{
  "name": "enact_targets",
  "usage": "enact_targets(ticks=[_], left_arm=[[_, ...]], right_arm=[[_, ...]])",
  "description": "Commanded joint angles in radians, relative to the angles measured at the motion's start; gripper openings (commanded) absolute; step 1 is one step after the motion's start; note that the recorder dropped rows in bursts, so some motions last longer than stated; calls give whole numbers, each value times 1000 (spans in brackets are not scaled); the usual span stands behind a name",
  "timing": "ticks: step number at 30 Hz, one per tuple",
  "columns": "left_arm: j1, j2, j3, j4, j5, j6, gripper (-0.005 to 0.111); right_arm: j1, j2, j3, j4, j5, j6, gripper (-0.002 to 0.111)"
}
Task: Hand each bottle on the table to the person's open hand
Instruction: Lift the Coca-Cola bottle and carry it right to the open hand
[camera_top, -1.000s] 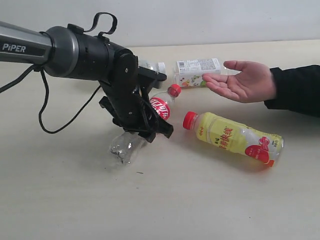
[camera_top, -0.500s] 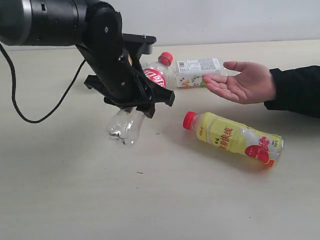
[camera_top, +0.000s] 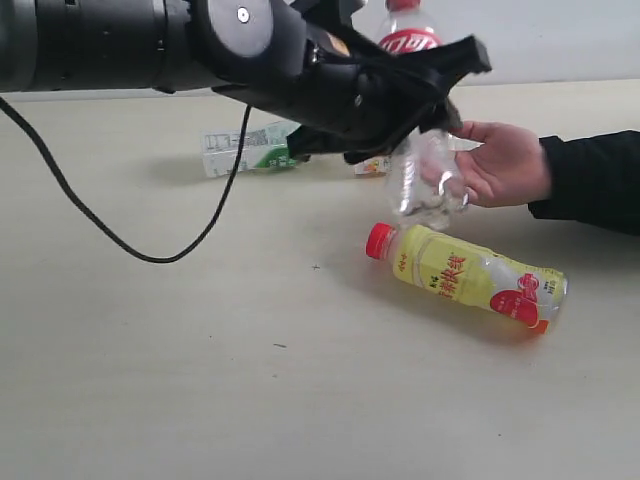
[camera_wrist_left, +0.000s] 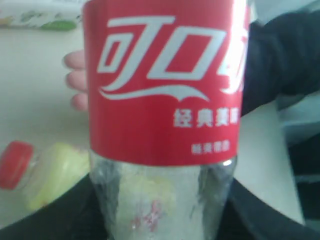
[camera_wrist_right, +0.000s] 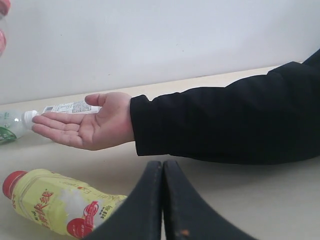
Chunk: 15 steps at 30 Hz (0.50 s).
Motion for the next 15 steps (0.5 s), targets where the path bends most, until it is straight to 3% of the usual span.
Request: enact_targets(ticks=[1, 8, 15], left_arm=[[-28, 42, -53, -166, -175, -13, 0], [-49, 145, -223, -125, -170, 40, 0], [-43, 296, -499, 30, 113, 4, 0]], right_arm=[[-5, -5, 5, -9, -12, 0, 0], [-5, -5, 5, -9, -12, 0, 0], [-5, -5, 5, -9, -12, 0, 0]])
